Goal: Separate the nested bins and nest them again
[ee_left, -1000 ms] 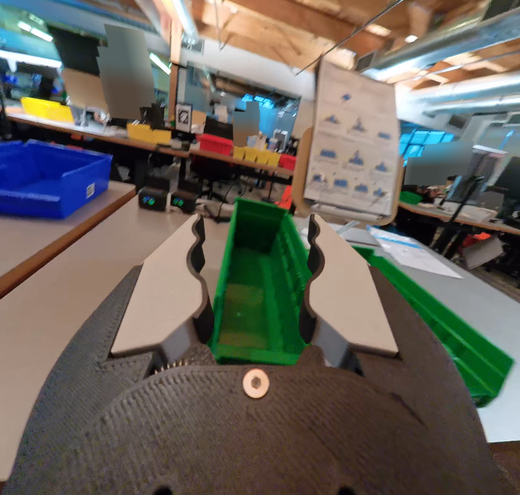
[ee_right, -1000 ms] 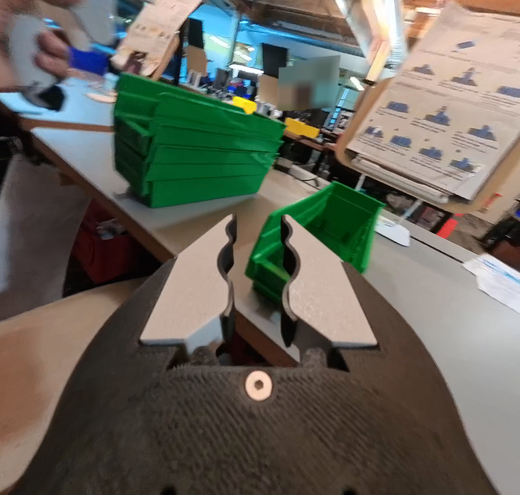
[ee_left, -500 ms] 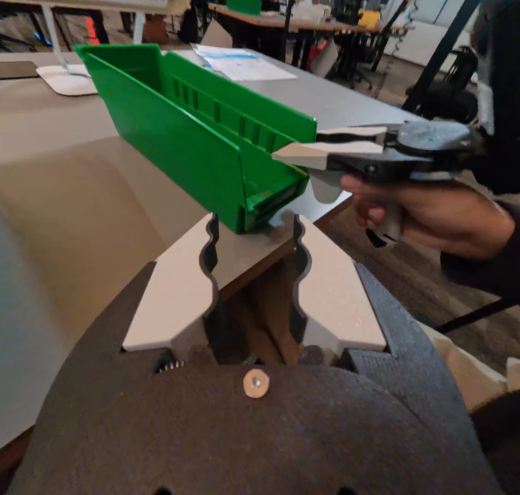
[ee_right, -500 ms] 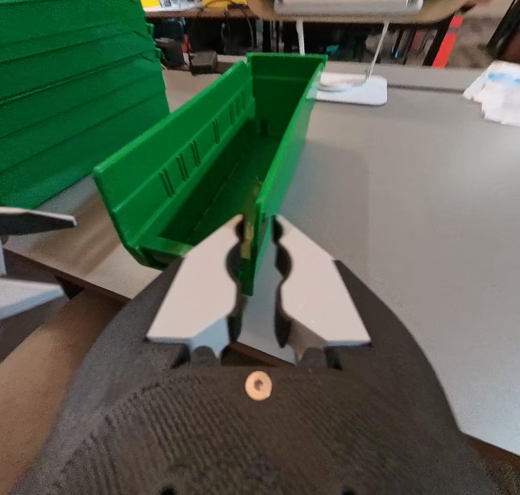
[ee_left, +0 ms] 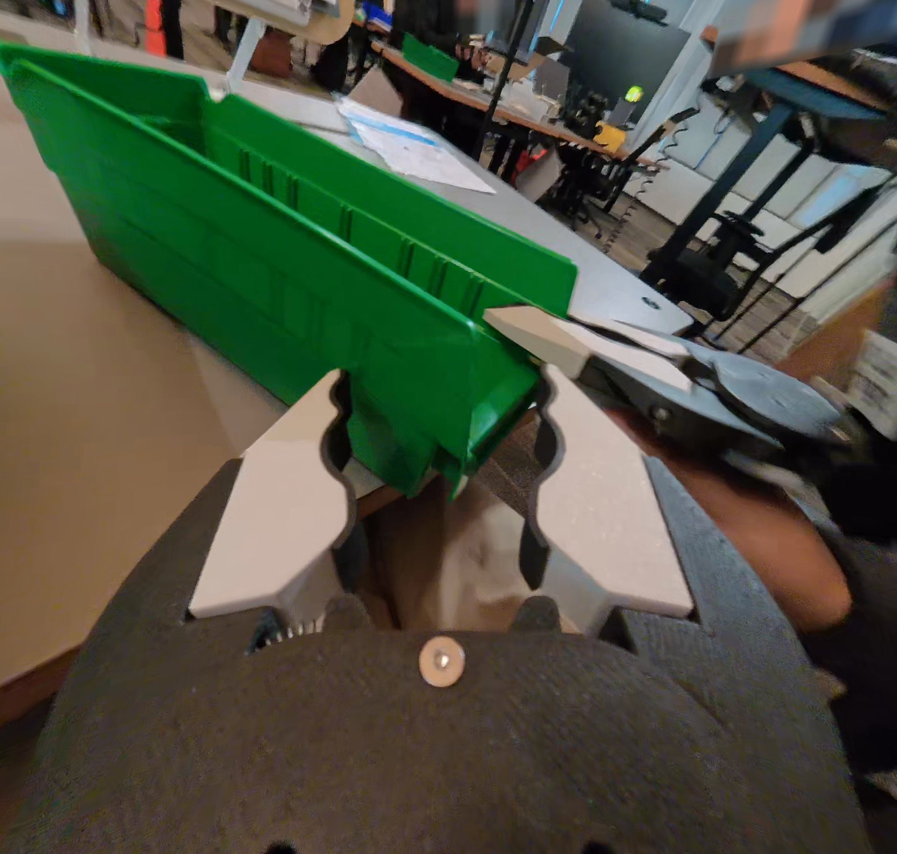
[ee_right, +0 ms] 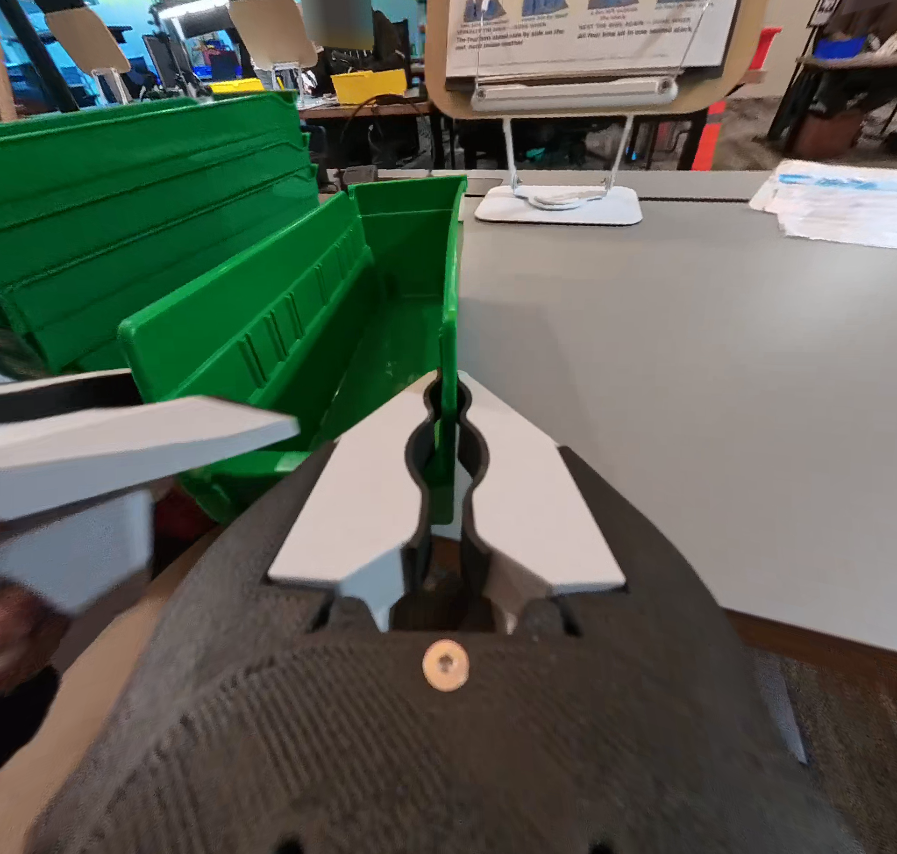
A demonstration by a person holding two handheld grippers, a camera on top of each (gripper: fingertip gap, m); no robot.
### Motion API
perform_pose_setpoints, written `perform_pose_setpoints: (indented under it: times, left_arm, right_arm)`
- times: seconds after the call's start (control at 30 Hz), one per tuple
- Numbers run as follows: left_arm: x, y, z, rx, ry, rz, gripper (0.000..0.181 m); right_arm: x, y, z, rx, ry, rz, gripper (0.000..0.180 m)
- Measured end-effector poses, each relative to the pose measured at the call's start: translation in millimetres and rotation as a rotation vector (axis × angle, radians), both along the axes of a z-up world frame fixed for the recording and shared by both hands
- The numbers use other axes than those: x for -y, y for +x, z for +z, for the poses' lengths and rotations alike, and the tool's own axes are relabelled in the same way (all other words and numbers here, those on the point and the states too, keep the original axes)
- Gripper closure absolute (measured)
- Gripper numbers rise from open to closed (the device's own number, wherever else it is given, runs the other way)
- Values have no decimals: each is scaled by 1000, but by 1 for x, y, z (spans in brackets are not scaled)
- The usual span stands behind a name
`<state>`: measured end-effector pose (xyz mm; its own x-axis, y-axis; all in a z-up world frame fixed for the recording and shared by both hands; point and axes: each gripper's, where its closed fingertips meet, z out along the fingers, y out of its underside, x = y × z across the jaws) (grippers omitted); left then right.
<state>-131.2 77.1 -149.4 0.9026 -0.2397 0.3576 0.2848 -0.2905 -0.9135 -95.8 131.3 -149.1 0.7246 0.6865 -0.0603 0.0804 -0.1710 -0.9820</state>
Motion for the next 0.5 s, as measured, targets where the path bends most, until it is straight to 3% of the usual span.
perform_pose_setpoints:
  times: [0.03, 0.1, 0.3, 0.4, 0.5]
  left_arm:
    - [-1, -4, -4, -9, -22, 42, 103]
    - [-3, -19, -11, -66, -39, 155, 136]
    - [-9, -42, -7, 21, -47, 195, 168]
    - [-4, -50, 28, -27, 79, 196, 181]
    - [10, -65, 75, -71, 211, 234, 180]
  right_arm:
    - [7, -1, 1, 3, 18, -5, 179]
    - [17, -1, 5, 1, 50, 0, 177]
    - [54, -11, 23, -13, 156, 199, 149]
    - [77, -13, 43, -48, 301, 237, 147]
    - [94, -18, 58, -137, 338, 307, 138]
